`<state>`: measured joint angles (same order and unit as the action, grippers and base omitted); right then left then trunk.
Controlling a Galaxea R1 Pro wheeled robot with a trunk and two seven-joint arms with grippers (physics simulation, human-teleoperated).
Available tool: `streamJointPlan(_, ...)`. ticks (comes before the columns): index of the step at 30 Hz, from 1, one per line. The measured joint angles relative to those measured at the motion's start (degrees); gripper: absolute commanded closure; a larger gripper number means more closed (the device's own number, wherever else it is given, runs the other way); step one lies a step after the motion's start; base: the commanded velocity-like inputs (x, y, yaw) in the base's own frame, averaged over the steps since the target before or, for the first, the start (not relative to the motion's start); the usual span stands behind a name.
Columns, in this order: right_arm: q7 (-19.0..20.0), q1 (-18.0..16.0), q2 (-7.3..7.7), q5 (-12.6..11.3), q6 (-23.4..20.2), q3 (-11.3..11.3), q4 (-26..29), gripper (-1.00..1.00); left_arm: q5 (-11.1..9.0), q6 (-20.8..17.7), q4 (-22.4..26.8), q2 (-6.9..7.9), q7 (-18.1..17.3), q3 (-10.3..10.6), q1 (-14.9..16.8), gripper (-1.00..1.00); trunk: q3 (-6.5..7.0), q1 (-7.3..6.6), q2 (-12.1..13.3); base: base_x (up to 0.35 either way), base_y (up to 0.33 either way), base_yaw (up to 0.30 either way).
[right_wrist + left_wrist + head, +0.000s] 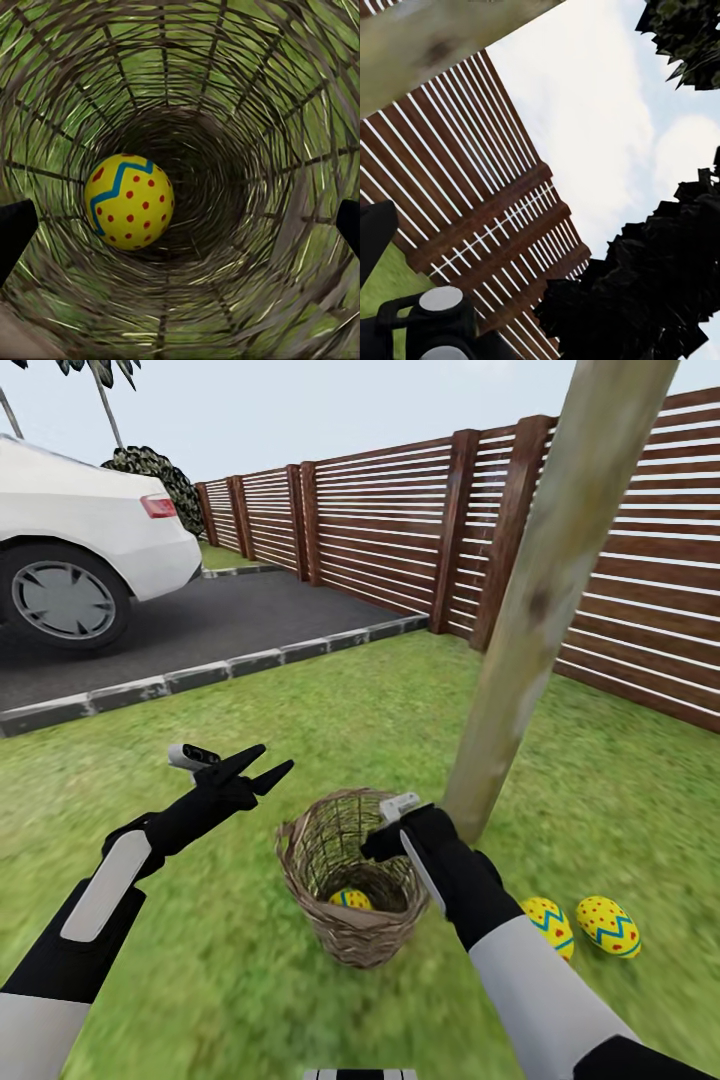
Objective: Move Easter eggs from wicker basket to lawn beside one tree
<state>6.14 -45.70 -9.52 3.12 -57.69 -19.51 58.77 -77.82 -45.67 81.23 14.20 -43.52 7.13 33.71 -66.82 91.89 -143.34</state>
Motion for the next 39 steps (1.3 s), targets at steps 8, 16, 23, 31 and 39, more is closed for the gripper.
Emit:
streamJointPlan(8,-1.0,0.0,-0.05,-0.1,0.1,0.0,-3.5,-1.0,0.1,0.0,0.0,0.0,0.1,0.0,0.0,-1.0,0.0,-0.01,0.0,0.322,0.0,0.0)
streamJointPlan(16,-0.5,0.0,-0.07,-2.2,0.6,0.1,-8.2,-1.0,0.1,0.1,-0.1,-0.08,0.1,0.1,0.0,-1.0,0.0,0.01,0.0,0.23,0.0,0.0)
streamJointPlan(23,0.4,0.0,-0.08,-8.0,0.6,0.1,-12.5,-1.0,0.0,0.1,-0.8,-0.09,0.1,0.1,0.0,-1.0,0.0,0.02,0.0,0.007,0.0,0.0)
streamJointPlan(31,5.3,0.0,0.0,-8.1,0.7,0.1,-12.8,-1.0,0.0,0.1,-1.2,-0.08,0.0,0.1,0.0,-1.0,0.0,0.02,0.0,0.0,0.0,0.0)
streamJointPlan(39,5.5,0.0,-0.01,-8.1,0.9,0.1,-13.4,-1.0,-0.1,0.2,-1.4,-0.09,0.0,0.0,-0.1,-1.0,0.0,0.02,0.0,0.0,0.0,0.0)
